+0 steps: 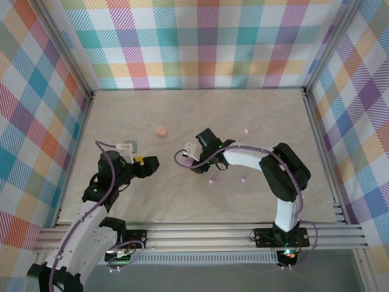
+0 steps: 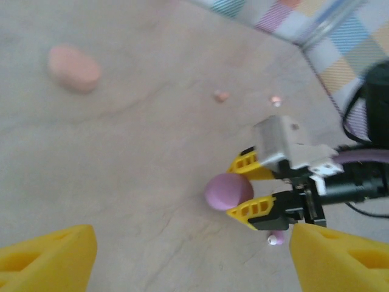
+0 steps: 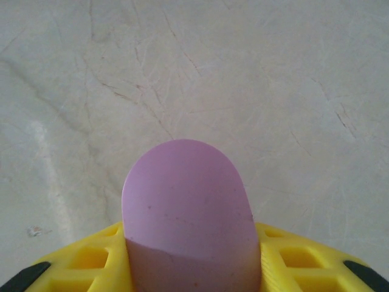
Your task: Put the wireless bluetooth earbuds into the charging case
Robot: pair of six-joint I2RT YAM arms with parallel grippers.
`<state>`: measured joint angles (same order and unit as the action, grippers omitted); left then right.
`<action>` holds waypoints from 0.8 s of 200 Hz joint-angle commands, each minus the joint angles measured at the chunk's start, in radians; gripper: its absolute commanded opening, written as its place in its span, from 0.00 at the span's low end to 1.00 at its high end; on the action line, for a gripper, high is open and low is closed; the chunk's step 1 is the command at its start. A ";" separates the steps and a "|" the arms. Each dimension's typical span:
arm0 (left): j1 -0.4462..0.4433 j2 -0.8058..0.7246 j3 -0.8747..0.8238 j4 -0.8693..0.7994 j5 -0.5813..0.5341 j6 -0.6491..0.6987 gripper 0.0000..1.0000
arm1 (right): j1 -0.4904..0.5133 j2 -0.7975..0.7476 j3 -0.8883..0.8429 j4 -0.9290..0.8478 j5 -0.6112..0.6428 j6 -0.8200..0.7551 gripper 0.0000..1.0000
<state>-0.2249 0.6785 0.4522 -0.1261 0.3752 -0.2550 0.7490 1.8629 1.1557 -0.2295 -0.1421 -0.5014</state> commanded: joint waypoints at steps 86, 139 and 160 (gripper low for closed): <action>-0.221 0.024 -0.020 0.180 -0.034 0.446 0.85 | -0.019 -0.056 -0.032 -0.065 -0.265 -0.155 0.19; -0.242 0.052 -0.059 0.107 -0.128 0.448 0.84 | -0.017 -0.056 -0.054 -0.040 -0.252 -0.223 0.13; -0.248 0.065 -0.060 0.099 -0.104 0.448 0.83 | -0.016 -0.052 -0.050 -0.050 -0.257 -0.232 0.12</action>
<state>-0.4599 0.7326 0.4095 -0.0078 0.2928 0.1841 0.7334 1.8412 1.1088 -0.2810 -0.3508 -0.6842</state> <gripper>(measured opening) 0.835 0.415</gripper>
